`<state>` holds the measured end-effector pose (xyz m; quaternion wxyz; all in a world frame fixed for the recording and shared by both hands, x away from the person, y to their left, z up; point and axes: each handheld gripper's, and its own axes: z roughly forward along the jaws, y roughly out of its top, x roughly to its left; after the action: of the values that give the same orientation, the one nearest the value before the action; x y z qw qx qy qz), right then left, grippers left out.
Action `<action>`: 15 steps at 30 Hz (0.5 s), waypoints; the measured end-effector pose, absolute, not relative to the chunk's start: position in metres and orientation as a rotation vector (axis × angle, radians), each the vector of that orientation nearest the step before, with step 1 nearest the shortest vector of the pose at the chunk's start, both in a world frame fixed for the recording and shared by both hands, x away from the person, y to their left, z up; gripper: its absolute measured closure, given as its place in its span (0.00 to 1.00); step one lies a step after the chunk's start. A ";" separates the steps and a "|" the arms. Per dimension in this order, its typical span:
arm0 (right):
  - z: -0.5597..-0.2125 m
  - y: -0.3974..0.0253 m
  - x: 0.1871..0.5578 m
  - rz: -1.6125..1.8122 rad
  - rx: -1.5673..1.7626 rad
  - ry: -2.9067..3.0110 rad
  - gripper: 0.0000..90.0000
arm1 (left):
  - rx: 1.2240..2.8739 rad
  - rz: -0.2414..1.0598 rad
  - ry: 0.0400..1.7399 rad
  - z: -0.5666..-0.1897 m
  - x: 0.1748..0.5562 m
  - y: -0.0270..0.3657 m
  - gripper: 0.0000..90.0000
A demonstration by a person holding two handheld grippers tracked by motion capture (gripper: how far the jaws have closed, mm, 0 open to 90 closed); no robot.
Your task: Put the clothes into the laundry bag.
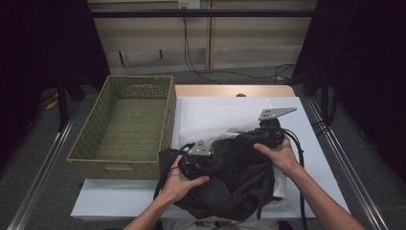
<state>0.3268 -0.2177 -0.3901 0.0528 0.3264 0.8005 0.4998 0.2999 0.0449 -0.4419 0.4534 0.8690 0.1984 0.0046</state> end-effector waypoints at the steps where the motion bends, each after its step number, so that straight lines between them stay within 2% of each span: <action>1: -0.391 -0.217 0.327 1.518 0.986 2.440 1.00 | 2.136 0.015 0.497 -0.440 0.300 0.043 0.79; 7: -0.392 -0.204 0.327 1.536 0.959 2.461 1.00 | 2.103 0.022 0.453 -0.427 0.307 0.023 0.82; 9: -0.393 -0.204 0.327 1.535 0.963 2.465 1.00 | 2.069 0.023 0.452 -0.422 0.310 0.019 0.89; 15: -0.390 -0.208 0.325 1.552 0.957 2.452 1.00 | 2.185 0.164 0.462 -0.430 0.320 0.002 0.91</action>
<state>0.3252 -0.2084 -0.3896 0.0430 0.3129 0.8018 0.5073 0.3199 0.0015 -0.4304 0.4360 0.8781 0.1857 0.0659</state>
